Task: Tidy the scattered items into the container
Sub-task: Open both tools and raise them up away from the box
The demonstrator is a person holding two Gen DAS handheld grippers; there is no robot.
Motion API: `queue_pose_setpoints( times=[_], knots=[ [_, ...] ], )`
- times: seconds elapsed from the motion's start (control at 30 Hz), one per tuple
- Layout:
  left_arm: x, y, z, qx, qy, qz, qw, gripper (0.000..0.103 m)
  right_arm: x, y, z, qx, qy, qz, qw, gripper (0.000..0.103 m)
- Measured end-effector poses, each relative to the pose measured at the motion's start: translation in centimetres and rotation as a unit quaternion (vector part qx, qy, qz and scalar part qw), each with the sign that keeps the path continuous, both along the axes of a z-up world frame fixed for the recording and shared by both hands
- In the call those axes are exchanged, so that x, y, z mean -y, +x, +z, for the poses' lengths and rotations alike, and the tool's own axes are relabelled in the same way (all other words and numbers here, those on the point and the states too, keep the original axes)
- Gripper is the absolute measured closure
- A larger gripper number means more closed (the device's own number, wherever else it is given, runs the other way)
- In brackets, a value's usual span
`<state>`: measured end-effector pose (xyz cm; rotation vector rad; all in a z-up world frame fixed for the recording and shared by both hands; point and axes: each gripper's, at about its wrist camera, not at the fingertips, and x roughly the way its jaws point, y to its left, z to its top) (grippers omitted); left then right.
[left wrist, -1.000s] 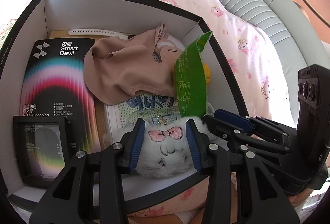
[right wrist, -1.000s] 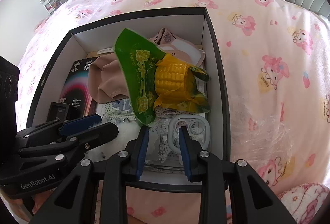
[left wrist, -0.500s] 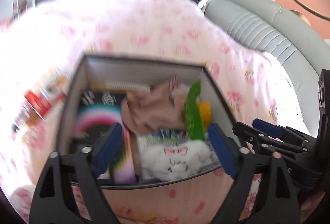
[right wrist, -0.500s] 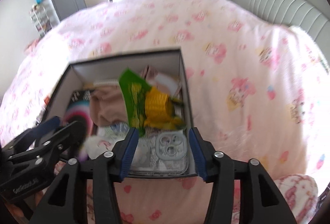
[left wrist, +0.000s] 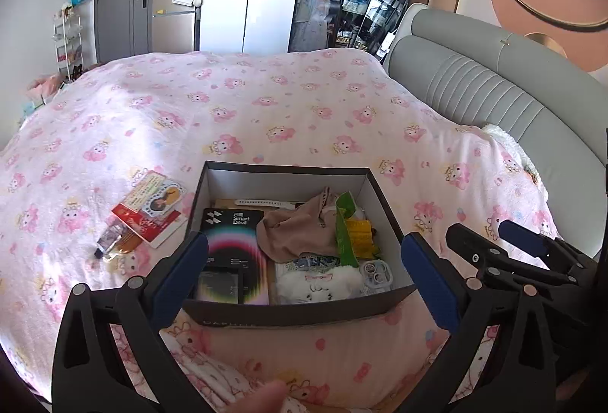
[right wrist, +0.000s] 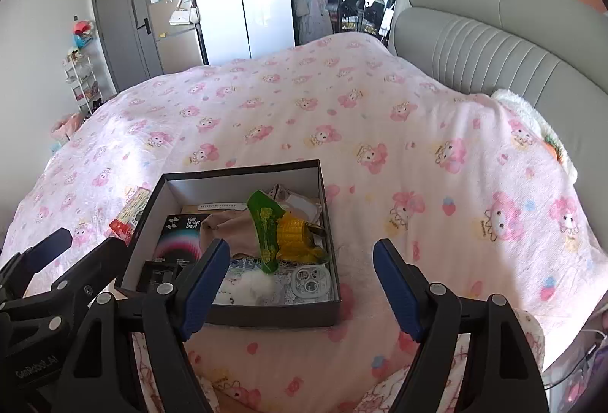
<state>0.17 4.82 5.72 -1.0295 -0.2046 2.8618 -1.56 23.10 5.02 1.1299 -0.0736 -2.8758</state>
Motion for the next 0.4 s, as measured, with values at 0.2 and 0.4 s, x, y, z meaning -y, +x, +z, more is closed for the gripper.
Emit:
queue_pose_setpoints(
  times=[0.2, 0.4],
  knots=[
    [-0.5, 1.5, 1.0, -0.009, -0.021, 0.007, 0.9997, 0.001, 0.0, 0.6, 0.3, -0.003, -0.004, 0.017, 1.000, 0.027],
    [-0.6, 1.7, 1.1, -0.007, -0.023, 0.001, 0.9997, 0.001, -0.2, 1.2, 0.4, -0.005, -0.002, 0.016, 1.000, 0.027]
  ],
)
